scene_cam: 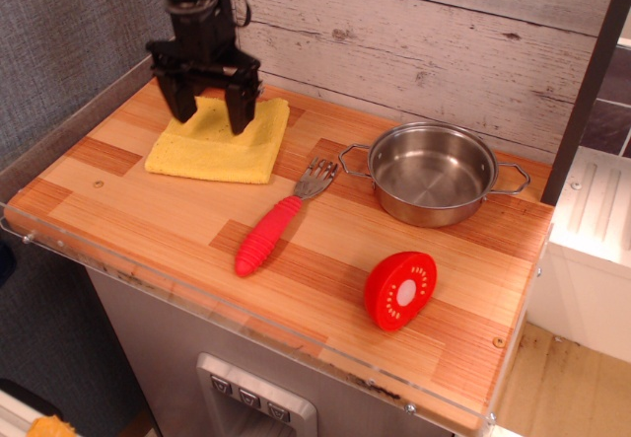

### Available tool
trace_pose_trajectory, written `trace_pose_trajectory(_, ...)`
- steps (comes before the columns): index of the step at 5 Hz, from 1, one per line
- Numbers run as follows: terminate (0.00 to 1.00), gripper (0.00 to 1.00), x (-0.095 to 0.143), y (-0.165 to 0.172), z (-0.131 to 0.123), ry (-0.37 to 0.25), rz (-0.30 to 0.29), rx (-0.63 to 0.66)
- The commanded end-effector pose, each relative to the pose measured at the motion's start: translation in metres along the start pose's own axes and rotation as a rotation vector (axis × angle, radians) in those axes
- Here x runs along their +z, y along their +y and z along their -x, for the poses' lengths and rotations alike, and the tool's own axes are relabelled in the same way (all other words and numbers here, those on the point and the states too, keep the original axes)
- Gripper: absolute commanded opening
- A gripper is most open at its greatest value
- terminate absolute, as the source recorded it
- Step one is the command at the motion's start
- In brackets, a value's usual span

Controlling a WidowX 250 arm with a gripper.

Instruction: Place the yellow cloth to the left of the red fork.

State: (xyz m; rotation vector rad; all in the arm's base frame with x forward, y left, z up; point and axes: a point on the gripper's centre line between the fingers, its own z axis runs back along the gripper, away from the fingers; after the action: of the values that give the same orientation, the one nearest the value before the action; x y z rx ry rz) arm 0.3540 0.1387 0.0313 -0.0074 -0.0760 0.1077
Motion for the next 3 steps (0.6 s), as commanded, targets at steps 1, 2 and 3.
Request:
trace_pose_trajectory(1, 0.00, 1.00, -0.013, 0.007, -0.001, -0.054, 0.038, 0.034)
trace_pose_trajectory(2, 0.00, 1.00, -0.025, -0.003, 0.008, -0.027, 0.011, -0.007)
trace_pose_trajectory(3, 0.00, 1.00, -0.038, -0.015, 0.020, 0.023, -0.040, -0.080)
